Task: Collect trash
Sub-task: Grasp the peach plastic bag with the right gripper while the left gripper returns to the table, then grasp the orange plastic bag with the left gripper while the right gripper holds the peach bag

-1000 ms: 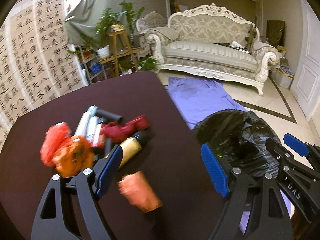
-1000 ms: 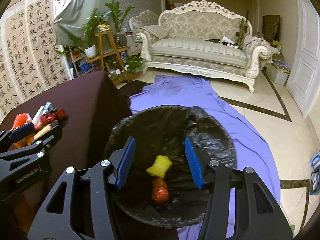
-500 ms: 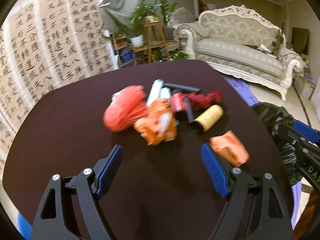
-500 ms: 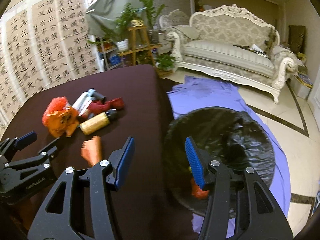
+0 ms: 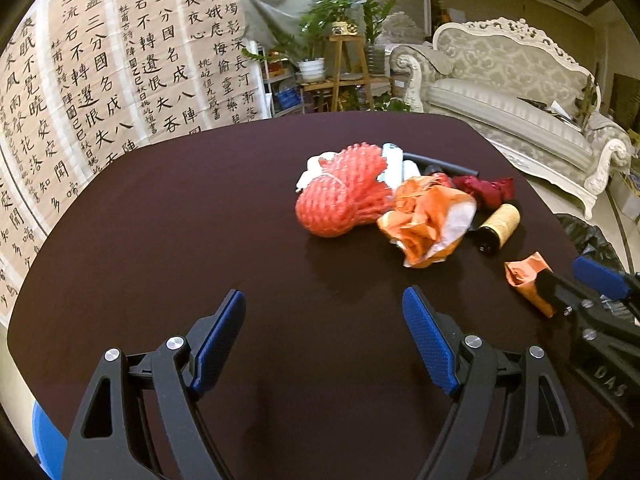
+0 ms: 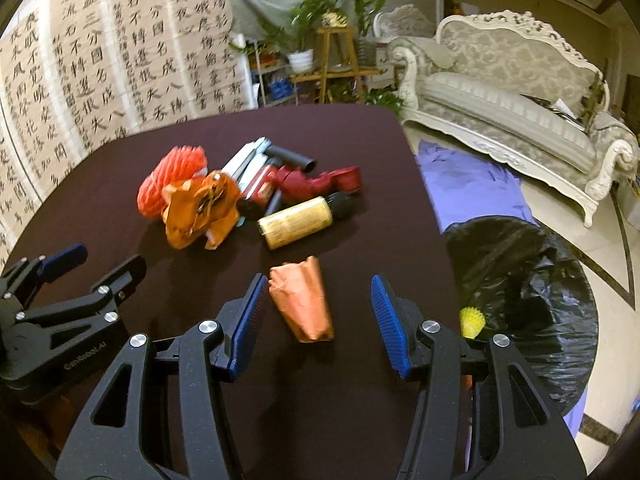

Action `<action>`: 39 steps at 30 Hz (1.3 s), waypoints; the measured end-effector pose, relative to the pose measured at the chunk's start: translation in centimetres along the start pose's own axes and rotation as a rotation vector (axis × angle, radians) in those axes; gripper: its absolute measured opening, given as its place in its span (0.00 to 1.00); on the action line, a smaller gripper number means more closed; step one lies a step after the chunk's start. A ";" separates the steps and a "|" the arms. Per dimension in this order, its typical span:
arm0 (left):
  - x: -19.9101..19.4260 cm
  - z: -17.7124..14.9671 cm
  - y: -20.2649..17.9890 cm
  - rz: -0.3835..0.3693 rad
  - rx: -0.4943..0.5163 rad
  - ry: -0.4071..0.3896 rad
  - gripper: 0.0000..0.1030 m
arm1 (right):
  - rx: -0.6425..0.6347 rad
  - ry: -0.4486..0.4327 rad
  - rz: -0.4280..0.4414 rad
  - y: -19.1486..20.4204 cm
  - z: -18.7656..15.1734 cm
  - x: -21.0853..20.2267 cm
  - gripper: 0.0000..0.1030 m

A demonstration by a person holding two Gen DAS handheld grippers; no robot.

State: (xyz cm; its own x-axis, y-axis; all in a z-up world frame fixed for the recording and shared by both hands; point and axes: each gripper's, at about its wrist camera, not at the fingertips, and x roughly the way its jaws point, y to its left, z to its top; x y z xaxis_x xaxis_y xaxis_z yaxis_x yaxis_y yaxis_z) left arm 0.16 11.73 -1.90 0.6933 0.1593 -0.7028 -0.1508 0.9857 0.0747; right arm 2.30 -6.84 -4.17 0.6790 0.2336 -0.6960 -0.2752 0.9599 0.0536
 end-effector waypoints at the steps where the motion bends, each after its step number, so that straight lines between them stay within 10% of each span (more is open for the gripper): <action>1: 0.1 0.0 0.2 -0.002 -0.002 0.001 0.76 | -0.006 0.011 -0.002 0.2 0.1 0.3 0.50; 10: 0.7 0.5 0.2 -0.034 0.002 0.002 0.76 | -0.032 0.076 -0.001 0.8 0.1 1.7 0.26; 30: 2.0 2.4 -3.6 -0.070 0.059 -0.040 0.76 | 0.048 0.045 -0.006 -2.5 1.0 1.8 0.26; 39: 2.3 2.6 -5.1 -0.082 0.096 -0.039 0.41 | 0.066 0.046 0.013 -3.0 0.9 2.0 0.26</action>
State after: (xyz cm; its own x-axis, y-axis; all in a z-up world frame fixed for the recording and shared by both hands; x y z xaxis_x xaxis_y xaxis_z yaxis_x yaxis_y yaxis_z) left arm 4.39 7.16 -2.04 0.7275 0.0781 -0.6817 -0.0254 0.9959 0.0870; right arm 5.10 -9.16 -5.05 0.6437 0.2398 -0.7267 -0.2373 0.9654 0.1084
